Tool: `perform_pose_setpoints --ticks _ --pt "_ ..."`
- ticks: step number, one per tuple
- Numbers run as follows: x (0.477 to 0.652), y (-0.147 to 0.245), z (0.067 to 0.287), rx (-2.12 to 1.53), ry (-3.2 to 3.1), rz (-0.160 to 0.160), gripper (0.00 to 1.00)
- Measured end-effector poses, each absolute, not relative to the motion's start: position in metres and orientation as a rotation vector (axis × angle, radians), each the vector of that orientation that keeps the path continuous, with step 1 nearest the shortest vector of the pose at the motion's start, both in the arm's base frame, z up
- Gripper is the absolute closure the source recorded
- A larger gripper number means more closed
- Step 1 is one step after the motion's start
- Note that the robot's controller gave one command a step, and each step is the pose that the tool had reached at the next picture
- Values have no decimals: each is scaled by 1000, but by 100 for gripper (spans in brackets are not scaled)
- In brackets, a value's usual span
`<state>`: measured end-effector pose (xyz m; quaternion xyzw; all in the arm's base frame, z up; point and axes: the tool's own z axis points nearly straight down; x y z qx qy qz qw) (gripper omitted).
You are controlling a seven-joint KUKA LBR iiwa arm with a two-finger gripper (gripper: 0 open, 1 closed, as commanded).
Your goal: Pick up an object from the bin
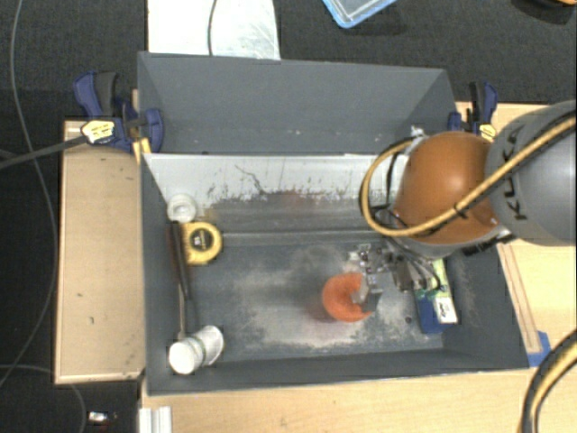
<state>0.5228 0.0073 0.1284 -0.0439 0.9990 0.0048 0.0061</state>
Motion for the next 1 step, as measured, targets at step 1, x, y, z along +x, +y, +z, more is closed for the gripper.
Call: perform_pose_setpoints --ticks 1 --pt "538 7 206 -93 3127 15 100"
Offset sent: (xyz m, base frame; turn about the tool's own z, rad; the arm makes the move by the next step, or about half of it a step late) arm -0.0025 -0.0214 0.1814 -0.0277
